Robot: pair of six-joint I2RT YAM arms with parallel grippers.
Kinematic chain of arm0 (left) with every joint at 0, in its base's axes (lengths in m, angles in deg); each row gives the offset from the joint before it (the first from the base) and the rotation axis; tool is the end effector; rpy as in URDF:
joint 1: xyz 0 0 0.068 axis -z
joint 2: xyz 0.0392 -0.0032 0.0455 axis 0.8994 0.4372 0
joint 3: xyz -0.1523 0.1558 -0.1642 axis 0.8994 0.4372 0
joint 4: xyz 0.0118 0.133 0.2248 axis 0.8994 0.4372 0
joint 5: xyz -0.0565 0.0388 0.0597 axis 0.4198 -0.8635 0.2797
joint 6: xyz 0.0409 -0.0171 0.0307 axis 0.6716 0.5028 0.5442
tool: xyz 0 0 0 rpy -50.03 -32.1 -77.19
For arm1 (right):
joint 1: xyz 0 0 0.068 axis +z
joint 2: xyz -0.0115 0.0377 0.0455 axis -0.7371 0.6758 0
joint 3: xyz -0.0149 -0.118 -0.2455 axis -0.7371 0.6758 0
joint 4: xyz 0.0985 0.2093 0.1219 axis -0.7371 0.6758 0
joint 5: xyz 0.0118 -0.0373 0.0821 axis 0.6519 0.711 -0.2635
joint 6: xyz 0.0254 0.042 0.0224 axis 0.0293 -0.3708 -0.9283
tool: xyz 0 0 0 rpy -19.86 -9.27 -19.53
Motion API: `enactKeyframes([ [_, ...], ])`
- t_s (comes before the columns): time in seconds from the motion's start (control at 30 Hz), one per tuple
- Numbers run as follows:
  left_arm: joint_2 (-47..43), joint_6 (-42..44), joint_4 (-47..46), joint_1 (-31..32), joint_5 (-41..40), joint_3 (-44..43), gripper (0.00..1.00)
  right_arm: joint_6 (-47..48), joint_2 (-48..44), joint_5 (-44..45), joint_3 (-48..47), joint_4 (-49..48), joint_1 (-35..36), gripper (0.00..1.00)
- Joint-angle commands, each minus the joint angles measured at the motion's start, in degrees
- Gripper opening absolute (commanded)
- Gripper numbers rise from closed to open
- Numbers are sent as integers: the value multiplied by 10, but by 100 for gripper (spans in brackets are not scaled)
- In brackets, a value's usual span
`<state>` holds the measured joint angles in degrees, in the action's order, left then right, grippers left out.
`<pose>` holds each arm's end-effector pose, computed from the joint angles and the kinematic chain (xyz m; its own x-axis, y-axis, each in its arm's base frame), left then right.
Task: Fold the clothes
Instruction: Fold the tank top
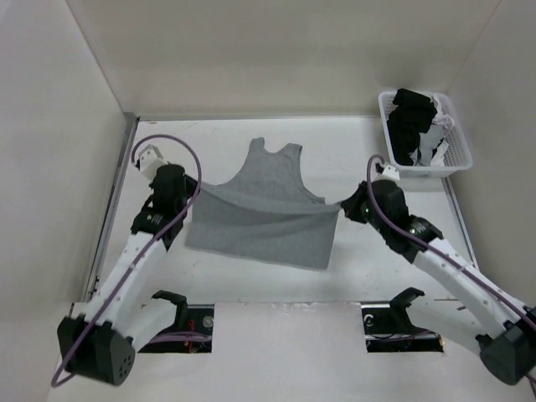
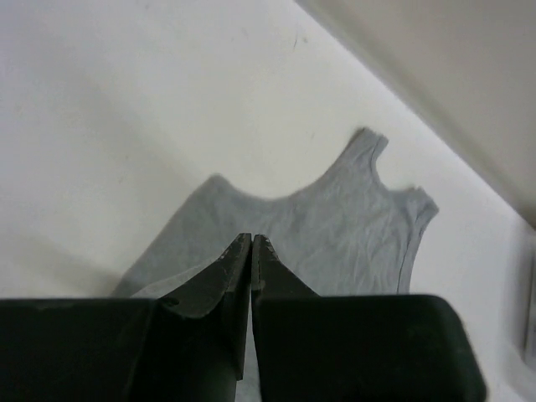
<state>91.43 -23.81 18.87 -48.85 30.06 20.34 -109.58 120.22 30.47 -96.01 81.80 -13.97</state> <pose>0.2055 -0.0402 0.3033 -0.1919 -0.5937 -0.7814 -0.3763 0.7799 -0.5001 0.1724 0.1034 0.2851 -0.5590 0.3569 -0.7484 -0.0043 0.9013 0.4331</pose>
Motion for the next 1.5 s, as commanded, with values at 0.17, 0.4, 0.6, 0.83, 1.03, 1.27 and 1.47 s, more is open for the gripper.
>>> enactKeyframes([
  [0.17,283,14,-204,-65,29,-216,2,58,209,-153,-149,-172,-153,1],
  [0.4,545,27,-175,-85,75,-417,6,57,483,-191,-345,-198,-217,1],
  [0.6,615,-3,-211,-101,77,-470,33,37,613,-170,-462,-213,-218,35],
  [0.83,394,-12,-295,-65,78,-172,45,32,420,-85,-213,-279,-150,56],
  [1.03,214,-27,-283,-38,26,96,44,-21,293,-72,21,-323,-69,1],
  [1.27,109,-28,-215,-92,102,204,45,-66,205,-60,151,-318,-51,45],
  [1.47,129,-40,-219,-103,130,215,46,-80,212,-66,160,-308,-42,48],
])
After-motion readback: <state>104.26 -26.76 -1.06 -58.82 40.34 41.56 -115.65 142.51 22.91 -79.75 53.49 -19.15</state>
